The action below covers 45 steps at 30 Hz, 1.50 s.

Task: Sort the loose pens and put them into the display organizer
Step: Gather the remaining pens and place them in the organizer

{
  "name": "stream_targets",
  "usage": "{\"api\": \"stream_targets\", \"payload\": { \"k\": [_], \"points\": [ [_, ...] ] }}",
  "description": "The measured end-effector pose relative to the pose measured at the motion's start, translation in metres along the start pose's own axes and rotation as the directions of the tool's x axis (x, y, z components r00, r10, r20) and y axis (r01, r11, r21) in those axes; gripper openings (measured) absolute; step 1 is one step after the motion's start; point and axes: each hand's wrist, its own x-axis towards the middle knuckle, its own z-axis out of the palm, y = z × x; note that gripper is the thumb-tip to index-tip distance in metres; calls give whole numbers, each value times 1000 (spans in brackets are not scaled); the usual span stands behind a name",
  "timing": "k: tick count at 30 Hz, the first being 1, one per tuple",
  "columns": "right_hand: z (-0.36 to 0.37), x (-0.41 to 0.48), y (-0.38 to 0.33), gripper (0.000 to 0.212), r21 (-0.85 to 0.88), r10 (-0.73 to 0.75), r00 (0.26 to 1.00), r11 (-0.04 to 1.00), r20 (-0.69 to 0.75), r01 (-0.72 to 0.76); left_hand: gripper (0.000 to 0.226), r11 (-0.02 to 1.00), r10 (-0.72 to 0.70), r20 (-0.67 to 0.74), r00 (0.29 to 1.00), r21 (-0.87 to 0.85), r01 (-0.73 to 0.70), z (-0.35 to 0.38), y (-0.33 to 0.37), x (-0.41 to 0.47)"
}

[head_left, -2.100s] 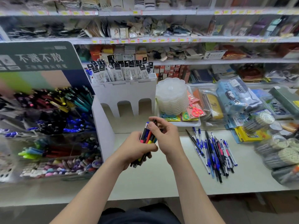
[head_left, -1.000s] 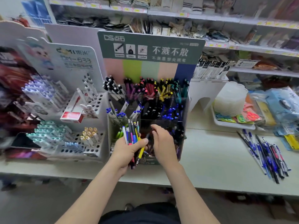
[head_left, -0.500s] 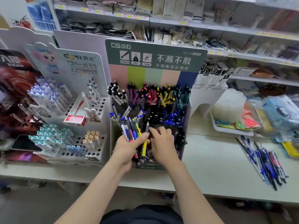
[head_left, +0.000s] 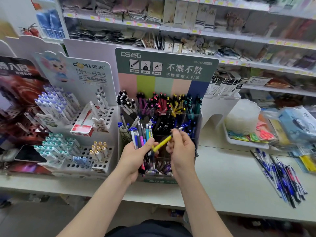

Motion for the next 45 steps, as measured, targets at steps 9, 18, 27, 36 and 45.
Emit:
{"api": "stream_targets", "payload": {
  "k": [9, 18, 27, 36, 45],
  "points": [
    [2, -15, -14, 14, -355, -179, 976, 910, 124, 212, 43, 982, -24, -24, 999, -186, 19, 7, 12, 6],
    [-3, -3, -26, 9, -544, -319, 921, 743, 224, 390, 35, 994, 90, 55, 994, 56, -93, 16, 30, 10],
    [2, 29, -65, 31, -274, -15, 968, 958, 250, 85, 19, 961, 99, 272, 957, 224, -163, 34, 61, 17],
    [-7, 48, -93, 35, -472, -360, 932, 815, 40, 336, 25, 969, 155, 103, 983, 177, -171, 54, 70, 32],
    [-32, 92, -79, 23, -541, -769, 638, 555, -45, 631, 29, 985, 97, 30, 995, 143, -100, 68, 58, 41]
  ]
}}
